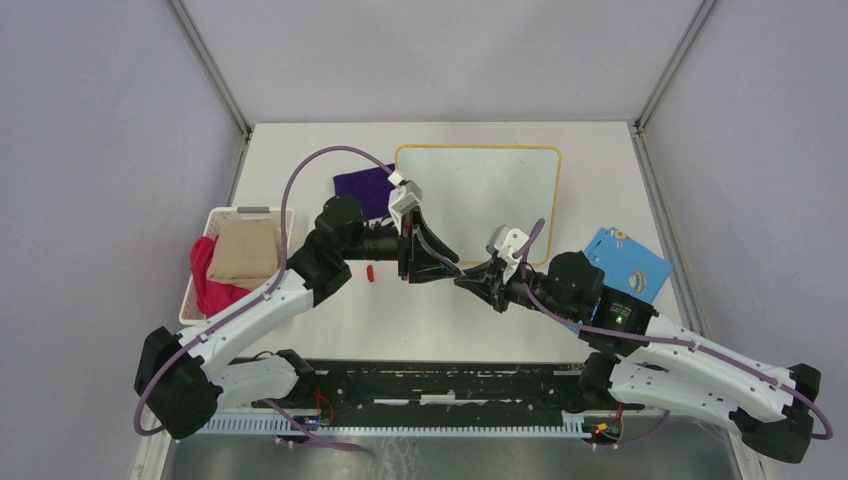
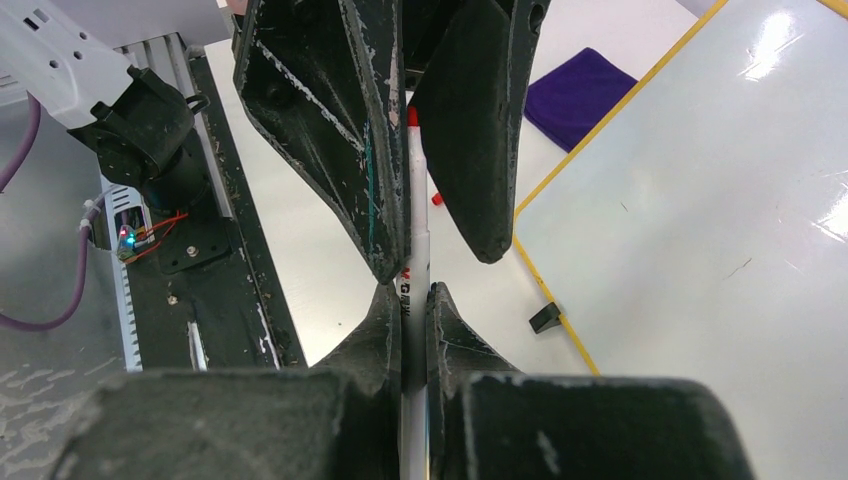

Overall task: Write a sentence on the whiteboard
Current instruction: Adjust the whiteboard marker.

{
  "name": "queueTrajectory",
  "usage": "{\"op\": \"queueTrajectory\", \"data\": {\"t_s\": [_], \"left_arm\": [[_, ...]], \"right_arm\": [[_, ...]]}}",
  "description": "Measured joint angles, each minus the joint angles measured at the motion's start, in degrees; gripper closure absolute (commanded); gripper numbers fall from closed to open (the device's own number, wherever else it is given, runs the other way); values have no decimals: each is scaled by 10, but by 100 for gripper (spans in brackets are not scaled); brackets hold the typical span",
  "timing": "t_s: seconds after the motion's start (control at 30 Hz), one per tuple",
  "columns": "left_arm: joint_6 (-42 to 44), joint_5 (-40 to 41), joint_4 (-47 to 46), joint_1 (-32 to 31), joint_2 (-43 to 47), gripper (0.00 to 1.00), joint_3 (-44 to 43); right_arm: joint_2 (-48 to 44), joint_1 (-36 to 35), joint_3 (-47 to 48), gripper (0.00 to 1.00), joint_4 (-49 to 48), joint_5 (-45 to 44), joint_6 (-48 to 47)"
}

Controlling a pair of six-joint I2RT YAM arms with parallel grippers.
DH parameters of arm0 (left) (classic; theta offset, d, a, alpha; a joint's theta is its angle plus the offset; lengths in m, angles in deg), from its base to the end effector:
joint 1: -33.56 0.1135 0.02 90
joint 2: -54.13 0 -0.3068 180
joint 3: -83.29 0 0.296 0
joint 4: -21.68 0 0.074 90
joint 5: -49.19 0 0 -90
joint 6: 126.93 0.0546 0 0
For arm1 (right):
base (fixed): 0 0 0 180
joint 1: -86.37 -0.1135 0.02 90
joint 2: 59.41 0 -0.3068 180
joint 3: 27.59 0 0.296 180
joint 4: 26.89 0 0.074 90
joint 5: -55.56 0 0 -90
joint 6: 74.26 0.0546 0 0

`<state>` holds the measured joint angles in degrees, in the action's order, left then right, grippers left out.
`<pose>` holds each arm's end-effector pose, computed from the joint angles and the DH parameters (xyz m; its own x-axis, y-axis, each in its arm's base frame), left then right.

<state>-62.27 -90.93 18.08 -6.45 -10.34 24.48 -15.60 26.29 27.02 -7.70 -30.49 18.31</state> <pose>0.1962 -0.2194 0.3572 -0.4527 0.0217 -0.8914 0.8917 0.0081 -0.4526 0.1047 0.1895 0.3626 -0.1130 -0.1067 -0.9879 -0.8945 0.4438 0.0544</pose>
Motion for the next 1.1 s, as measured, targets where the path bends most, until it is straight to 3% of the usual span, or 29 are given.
{"op": "queueTrajectory", "data": {"t_s": [0.33,0.6,0.8,0.97,1.1], "left_arm": [[0,-11,-1,-10,0,68,0],[-1,-18,-16,-13,0,61,0],[-2,-37,-49,-14,1,69,0],[-2,-43,-63,-14,1,69,1],[-2,-44,-65,-15,1,84,1]], "right_arm": [[2,0,0,100,0,6,-1],[2,0,0,100,-1,11,-1],[2,0,0,100,0,14,-1],[-1,0,0,100,-1,15,-2],[-3,0,0,100,-1,16,-3]]}}
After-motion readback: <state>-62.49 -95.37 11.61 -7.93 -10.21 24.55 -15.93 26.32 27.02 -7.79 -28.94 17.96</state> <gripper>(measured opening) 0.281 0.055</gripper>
